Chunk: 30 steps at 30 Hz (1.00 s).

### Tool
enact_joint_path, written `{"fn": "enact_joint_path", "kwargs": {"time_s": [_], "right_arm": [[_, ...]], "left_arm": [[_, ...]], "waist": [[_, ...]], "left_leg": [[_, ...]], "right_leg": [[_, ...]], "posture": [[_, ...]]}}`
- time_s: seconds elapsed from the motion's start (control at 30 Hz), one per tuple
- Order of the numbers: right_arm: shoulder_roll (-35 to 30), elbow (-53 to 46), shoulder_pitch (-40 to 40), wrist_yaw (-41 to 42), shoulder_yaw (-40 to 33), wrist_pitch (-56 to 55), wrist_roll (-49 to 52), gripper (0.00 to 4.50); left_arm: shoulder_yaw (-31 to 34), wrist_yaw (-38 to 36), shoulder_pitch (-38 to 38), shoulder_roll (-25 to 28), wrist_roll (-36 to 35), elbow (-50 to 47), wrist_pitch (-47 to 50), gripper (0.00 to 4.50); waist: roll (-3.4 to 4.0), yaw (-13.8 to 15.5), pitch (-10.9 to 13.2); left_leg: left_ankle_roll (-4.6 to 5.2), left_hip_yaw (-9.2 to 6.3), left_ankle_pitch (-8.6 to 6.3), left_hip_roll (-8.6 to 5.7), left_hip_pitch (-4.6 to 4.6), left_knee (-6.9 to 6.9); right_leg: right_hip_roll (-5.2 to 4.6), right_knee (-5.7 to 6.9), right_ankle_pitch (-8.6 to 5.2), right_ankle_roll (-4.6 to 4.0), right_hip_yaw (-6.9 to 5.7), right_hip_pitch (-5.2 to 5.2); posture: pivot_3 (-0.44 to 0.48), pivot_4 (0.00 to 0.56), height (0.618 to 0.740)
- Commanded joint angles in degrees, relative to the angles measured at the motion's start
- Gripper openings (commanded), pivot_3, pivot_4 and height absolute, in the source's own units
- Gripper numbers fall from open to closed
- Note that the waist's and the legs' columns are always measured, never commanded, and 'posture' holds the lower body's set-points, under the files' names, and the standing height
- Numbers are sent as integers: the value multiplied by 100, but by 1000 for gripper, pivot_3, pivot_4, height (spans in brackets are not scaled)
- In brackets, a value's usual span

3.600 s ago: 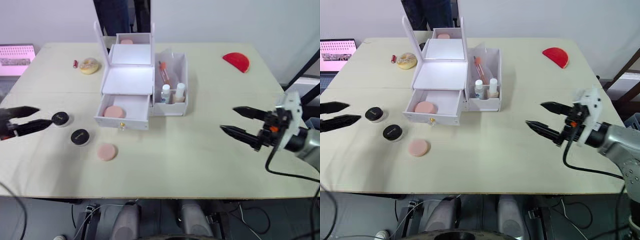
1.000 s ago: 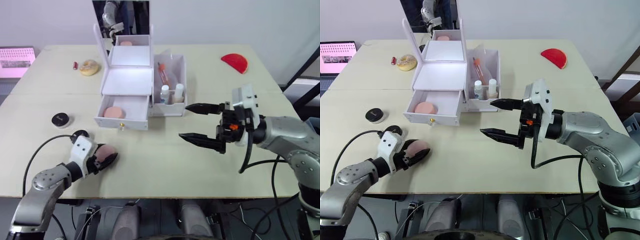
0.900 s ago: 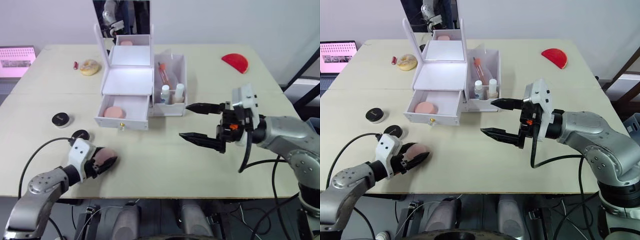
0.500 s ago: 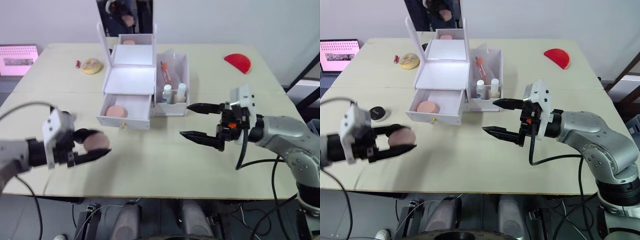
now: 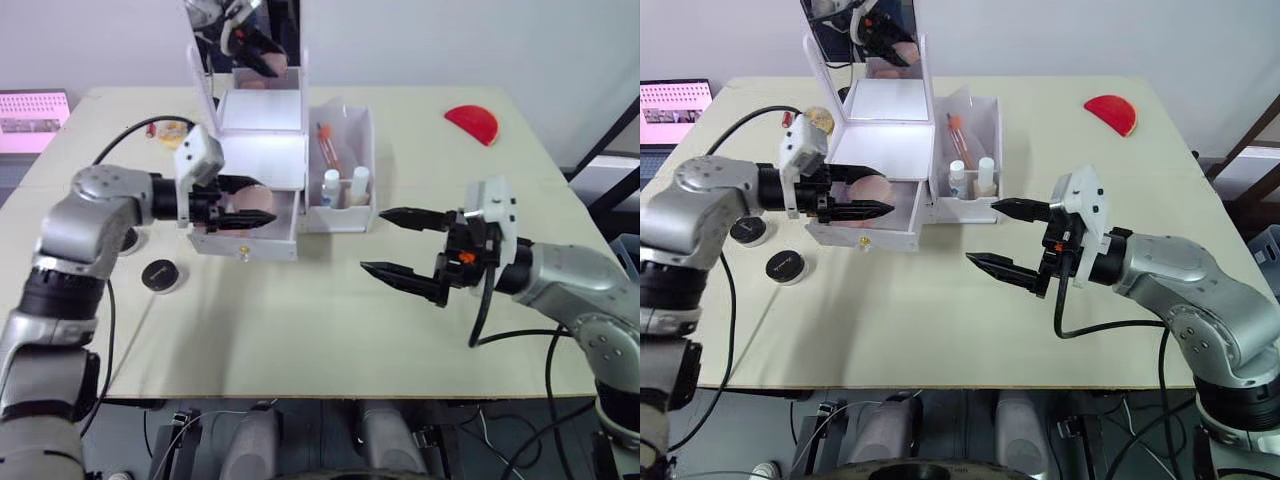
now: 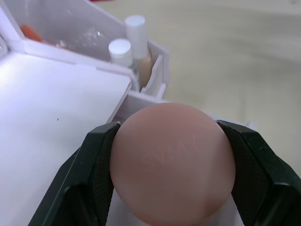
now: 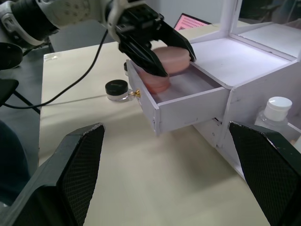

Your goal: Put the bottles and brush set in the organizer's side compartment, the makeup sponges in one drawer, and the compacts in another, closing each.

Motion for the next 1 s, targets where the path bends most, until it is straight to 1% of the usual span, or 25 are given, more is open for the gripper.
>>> {"fn": "enact_joint_path", "kwargs": {"time_s": [0.03, 0.27, 0.6, 0.67, 0.73, 1.0], "right_arm": [[-16, -388, 86, -228, -235, 30, 175, 4500], [-60, -527, 270, -438, -315, 68, 235, 4500], [-25, -454, 185, -536, -190, 33, 174, 4500], [-24, -437, 167, -542, -173, 29, 159, 4500], [-30, -429, 161, -549, -161, 28, 142, 4500], [-3, -428, 158, -581, -138, 25, 106, 4500]], "left_arm": [[-33, -278, -300, -174, 179, 230, -243, 2686], [5, -500, -324, -294, 298, 256, -230, 2686], [34, -568, -325, -362, 349, 178, -124, 2686], [33, -553, -320, -376, 377, 194, -129, 3730], [47, -554, -319, -380, 374, 199, -106, 4463], [231, -498, -555, -280, 392, 370, -67, 4463]], "waist": [[0, 19, 0], [0, 17, 0], [0, 16, 0], [0, 17, 0], [0, 17, 0], [-1, 17, 0]], "left_leg": [[0, -1, 0, 0, -1, 0], [0, -3, 0, 0, -2, 2], [0, -3, 0, 0, -2, 4], [0, -3, 0, 0, -2, 4], [0, -3, 0, 0, -2, 4], [0, -4, 0, 0, -2, 5]], "right_leg": [[0, 1, -2, 2, 0, 0], [-1, 3, -3, 5, 1, 0], [-1, 5, -3, 5, 1, 2], [-1, 5, -3, 6, 1, 2], [0, 5, -3, 6, 1, 1], [0, 6, -3, 6, 1, 2]], "posture": [[0, 150, 739], [0, 150, 739], [0, 150, 739], [0, 150, 739], [0, 150, 739], [0, 150, 739]]}}
